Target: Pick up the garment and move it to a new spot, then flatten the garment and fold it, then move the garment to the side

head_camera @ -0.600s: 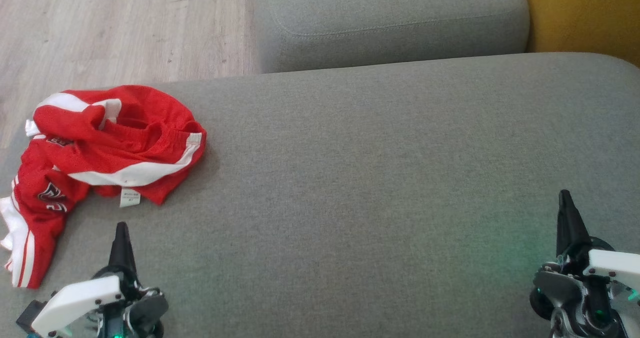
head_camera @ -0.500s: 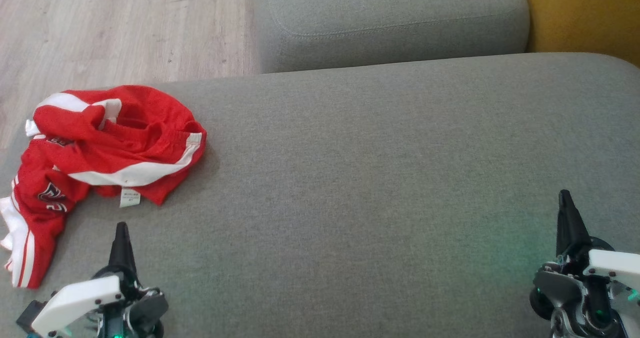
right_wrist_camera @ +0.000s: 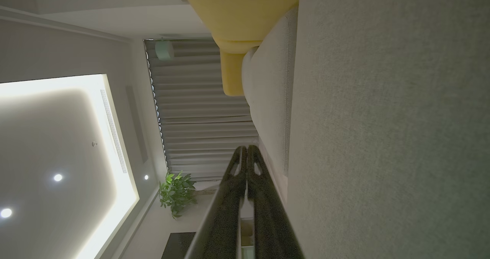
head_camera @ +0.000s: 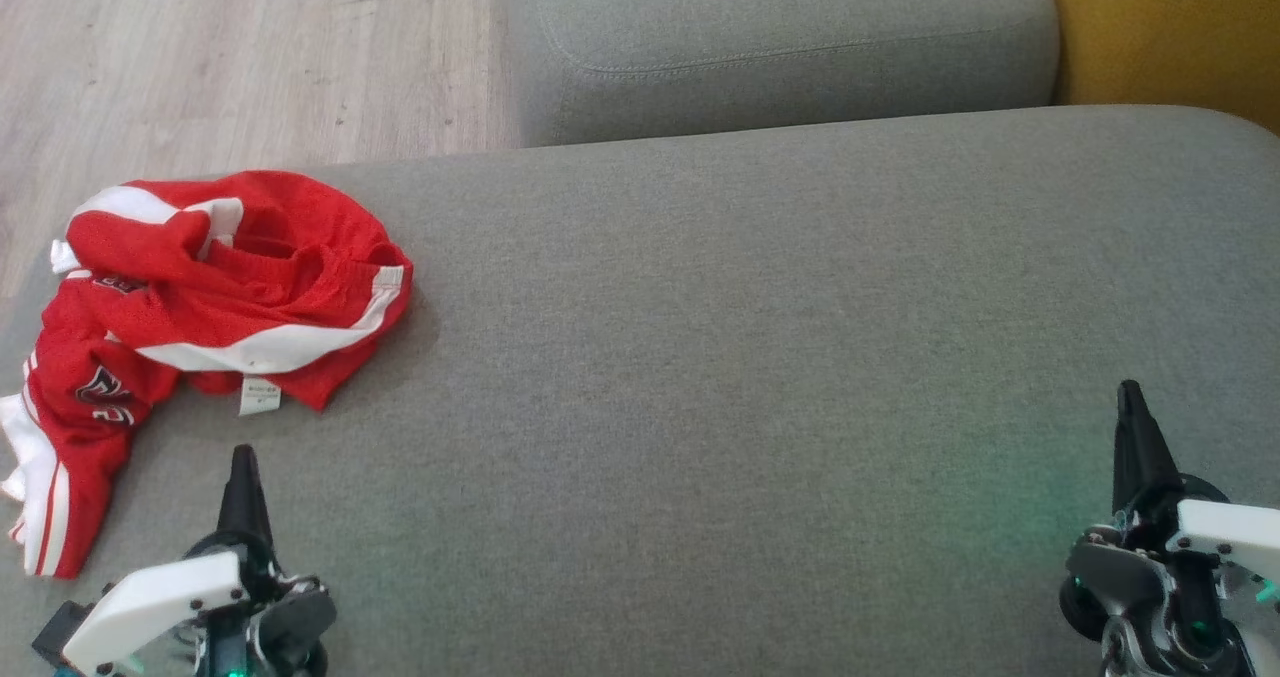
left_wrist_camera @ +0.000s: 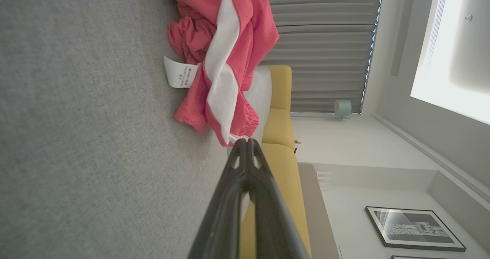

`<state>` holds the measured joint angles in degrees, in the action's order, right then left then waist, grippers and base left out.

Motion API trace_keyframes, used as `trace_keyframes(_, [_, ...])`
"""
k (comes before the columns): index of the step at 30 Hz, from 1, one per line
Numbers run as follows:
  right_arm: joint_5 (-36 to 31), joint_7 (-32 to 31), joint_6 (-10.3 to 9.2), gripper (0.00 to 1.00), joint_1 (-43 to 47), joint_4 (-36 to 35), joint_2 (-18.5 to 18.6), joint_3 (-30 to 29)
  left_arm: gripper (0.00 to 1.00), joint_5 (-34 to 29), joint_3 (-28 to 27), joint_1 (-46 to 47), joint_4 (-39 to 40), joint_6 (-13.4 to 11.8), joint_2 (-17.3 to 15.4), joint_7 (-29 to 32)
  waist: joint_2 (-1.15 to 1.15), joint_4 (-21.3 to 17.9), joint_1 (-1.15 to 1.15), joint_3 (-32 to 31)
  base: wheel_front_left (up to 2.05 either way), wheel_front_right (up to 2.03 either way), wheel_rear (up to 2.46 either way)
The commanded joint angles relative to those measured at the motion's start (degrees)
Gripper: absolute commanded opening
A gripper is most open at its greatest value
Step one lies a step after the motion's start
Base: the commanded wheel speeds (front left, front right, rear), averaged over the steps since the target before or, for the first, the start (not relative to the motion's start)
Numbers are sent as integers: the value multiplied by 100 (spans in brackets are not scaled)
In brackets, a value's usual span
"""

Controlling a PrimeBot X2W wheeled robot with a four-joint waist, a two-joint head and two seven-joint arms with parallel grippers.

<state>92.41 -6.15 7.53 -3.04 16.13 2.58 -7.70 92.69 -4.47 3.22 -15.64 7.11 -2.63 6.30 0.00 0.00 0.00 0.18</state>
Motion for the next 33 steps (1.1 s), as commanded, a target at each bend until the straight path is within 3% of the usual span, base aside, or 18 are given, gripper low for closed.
trace_keyframes(1, [-23, -32, -4, 0, -314, -211, 30, 120, 0, -50, -203, 296, 161, 37, -25, 17, 0, 0, 0, 0, 0, 0, 0])
trace_keyframes(10, [-23, -32, -4, 0, -314, -211, 30, 120, 0, -50, -203, 296, 161, 37, -25, 17, 0, 0, 0, 0, 0, 0, 0])
trace_keyframes(11, [1, 0, 0, 100, -1, -1, 0, 2, 100, -1, 0, 1, 1, 0, 0, -1, 0, 0, 0, 0, 0, 0, 0])
trace_keyframes(24, [-156, 142, 0, 100, 101, 240, -17, 194, 100, -202, 99, -134, -201, -4, 5, -148, 0, -2, 0, 12, 0, 0, 0])
trace_keyframes(33, [-856, 312, -1, 100, 41, 229, -13, 373, 100, -925, 85, -133, -6, -20, 2, -318, 0, 7, 0, 22, 0, 0, 0])
